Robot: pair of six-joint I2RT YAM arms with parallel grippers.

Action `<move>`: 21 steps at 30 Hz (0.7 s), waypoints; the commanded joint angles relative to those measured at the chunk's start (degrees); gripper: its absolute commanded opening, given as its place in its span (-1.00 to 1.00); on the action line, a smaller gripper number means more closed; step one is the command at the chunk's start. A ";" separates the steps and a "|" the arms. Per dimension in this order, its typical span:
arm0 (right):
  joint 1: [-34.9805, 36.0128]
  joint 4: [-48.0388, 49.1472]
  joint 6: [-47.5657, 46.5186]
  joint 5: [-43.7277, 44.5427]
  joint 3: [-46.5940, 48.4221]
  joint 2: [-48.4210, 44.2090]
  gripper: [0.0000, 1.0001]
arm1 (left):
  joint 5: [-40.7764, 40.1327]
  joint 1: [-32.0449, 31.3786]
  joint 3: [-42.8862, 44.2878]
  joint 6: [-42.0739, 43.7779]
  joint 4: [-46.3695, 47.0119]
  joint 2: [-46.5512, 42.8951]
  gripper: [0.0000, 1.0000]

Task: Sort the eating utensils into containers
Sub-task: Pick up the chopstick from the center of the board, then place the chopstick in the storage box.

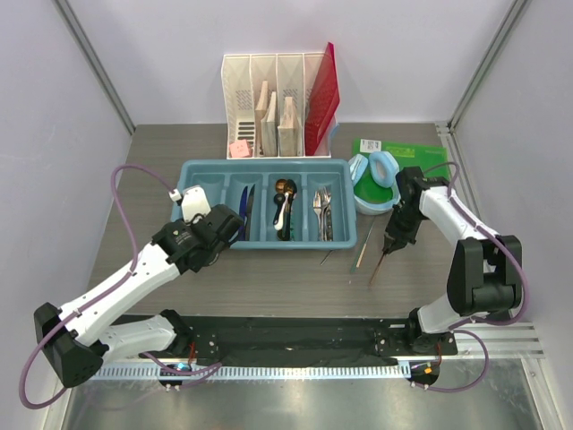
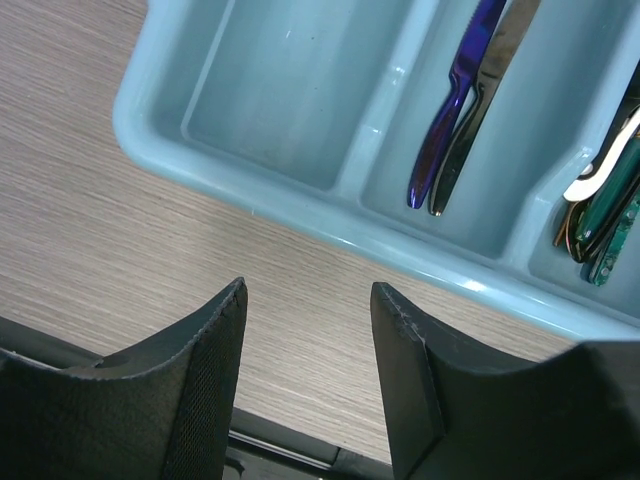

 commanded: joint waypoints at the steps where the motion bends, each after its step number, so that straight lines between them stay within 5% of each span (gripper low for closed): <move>1: 3.63 -2.89 2.60 -4.57 9.43 0.07 -0.98 | -1.06 0.19 1.41 -0.94 1.21 0.11 0.07; 9: 18.65 -8.16 6.91 -7.12 32.02 7.10 -0.99 | -4.58 0.19 0.10 -4.63 -3.01 -2.25 0.13; 21: 28.50 -4.83 11.04 -13.54 58.55 27.56 -0.99 | -11.43 1.16 4.75 -16.06 -16.80 -6.74 0.11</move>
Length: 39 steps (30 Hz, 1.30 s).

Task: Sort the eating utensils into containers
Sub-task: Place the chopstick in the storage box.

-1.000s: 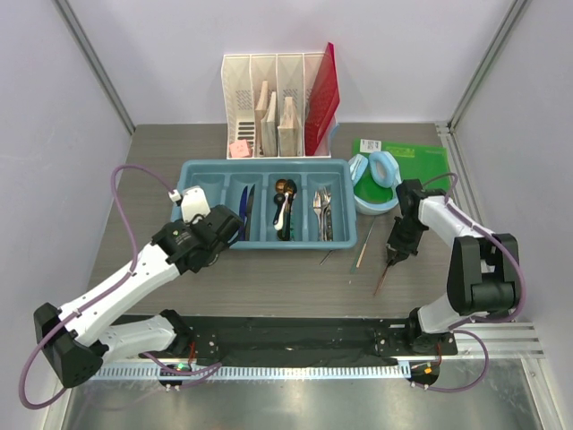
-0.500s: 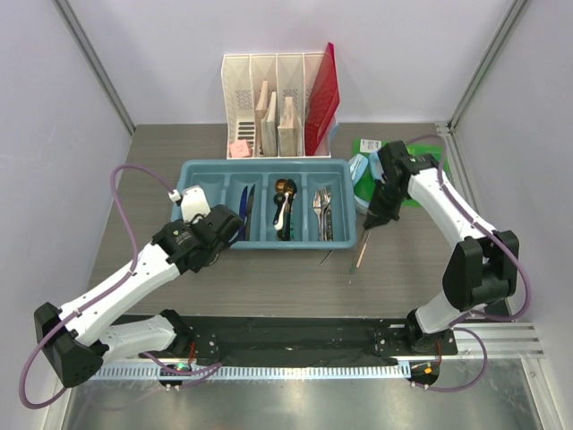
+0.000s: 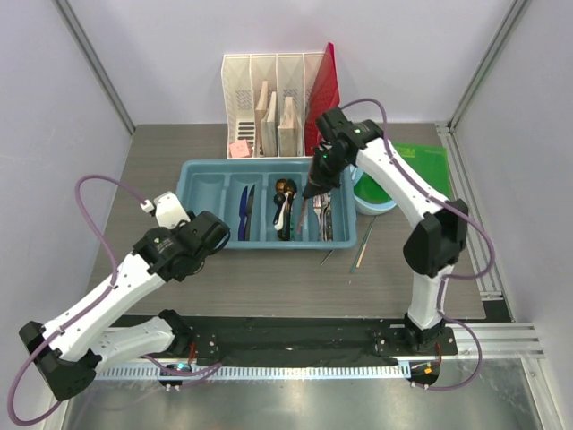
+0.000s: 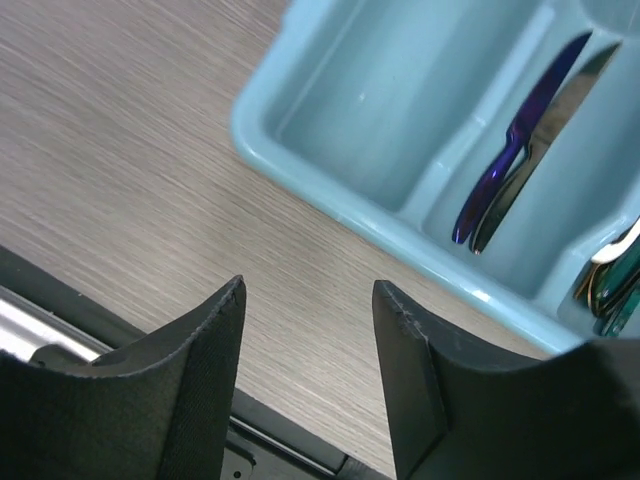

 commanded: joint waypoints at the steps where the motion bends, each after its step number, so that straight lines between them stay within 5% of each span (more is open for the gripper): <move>1: 3.61 2.15 2.54 -4.12 11.55 8.10 -0.98 | -6.04 0.37 4.80 -6.48 -7.43 -1.06 0.13; 6: 7.30 2.85 3.25 -9.04 26.41 19.17 -0.98 | -6.13 0.55 3.14 -10.35 -13.23 -1.05 0.16; 12: 10.03 10.75 5.62 -14.48 27.48 22.18 -0.98 | -7.53 3.79 -2.22 -10.98 -11.14 -4.30 0.21; 20: 11.88 18.93 6.06 -18.53 24.67 23.50 -0.98 | -0.25 20.05 -5.14 5.98 4.86 -0.89 0.19; 39: 16.27 46.70 17.57 -23.90 27.22 36.41 -0.98 | 3.01 20.76 -2.93 8.45 1.88 -1.84 0.18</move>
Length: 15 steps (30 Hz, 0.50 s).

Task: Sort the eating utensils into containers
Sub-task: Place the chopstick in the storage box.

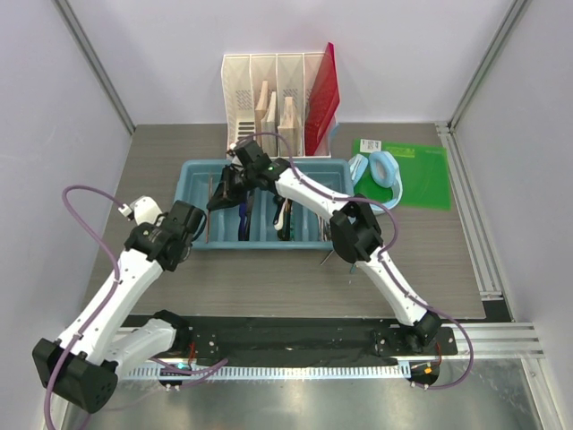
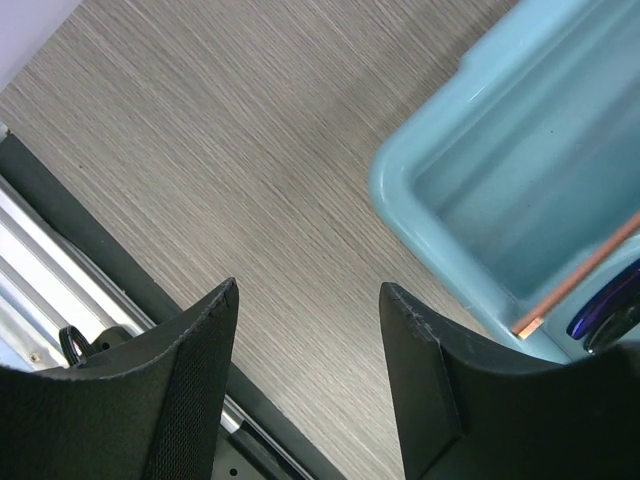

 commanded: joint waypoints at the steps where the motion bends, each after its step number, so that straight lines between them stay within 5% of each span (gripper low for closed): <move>1: 0.76 9.88 3.82 -1.47 2.43 -0.26 -0.98 | -0.07 0.28 2.03 0.98 -0.99 -2.94 0.18; 15: 0.76 11.90 8.83 3.80 3.12 5.63 -0.91 | 1.78 0.28 1.32 1.85 -1.51 -3.38 0.16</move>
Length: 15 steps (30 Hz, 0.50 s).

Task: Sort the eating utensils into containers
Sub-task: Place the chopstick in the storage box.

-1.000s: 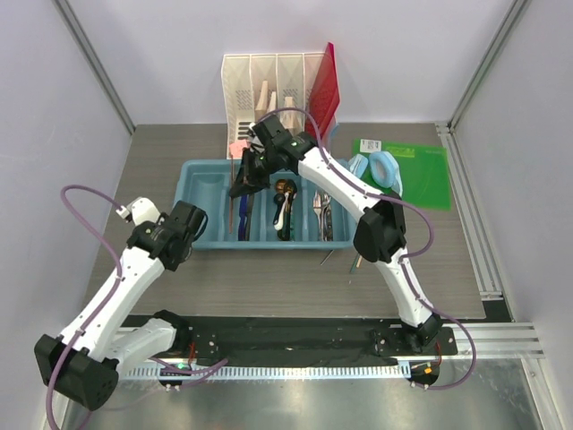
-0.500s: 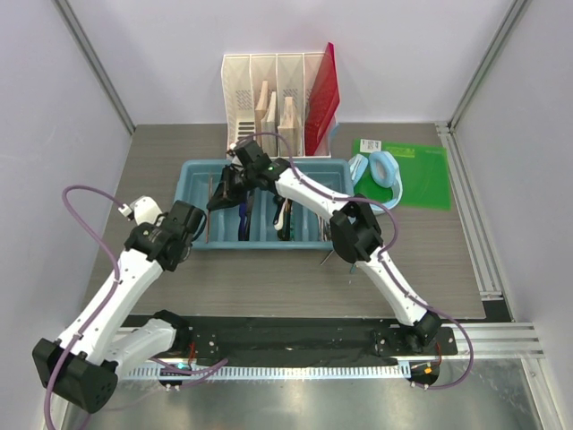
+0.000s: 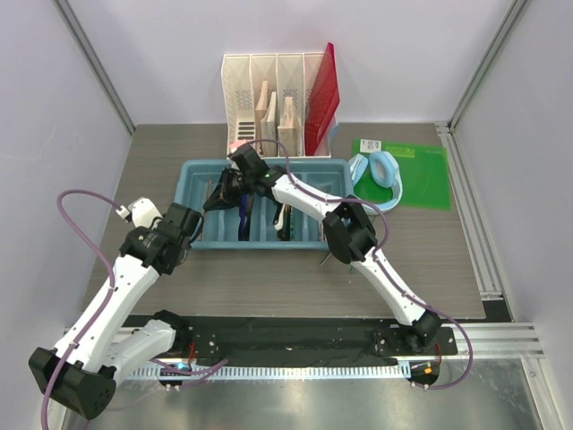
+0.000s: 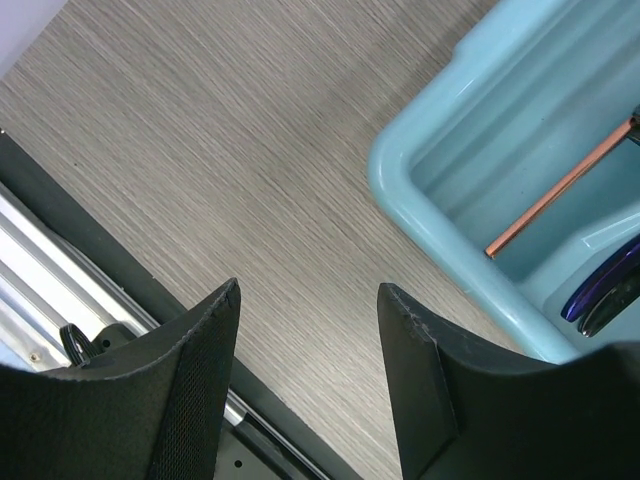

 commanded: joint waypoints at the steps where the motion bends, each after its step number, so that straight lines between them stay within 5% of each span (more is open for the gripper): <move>1: -0.14 3.31 2.08 1.05 4.14 2.31 -0.86 | 0.55 0.28 1.50 0.72 -0.88 -0.89 0.15; 4: -0.14 3.58 3.06 -1.23 5.73 4.60 -0.56 | 0.73 0.28 1.68 1.07 -0.62 -1.25 0.15; 15: -1.02 4.37 0.42 -1.59 0.54 -0.05 -0.07 | 2.49 0.28 1.15 1.16 1.05 -0.54 0.11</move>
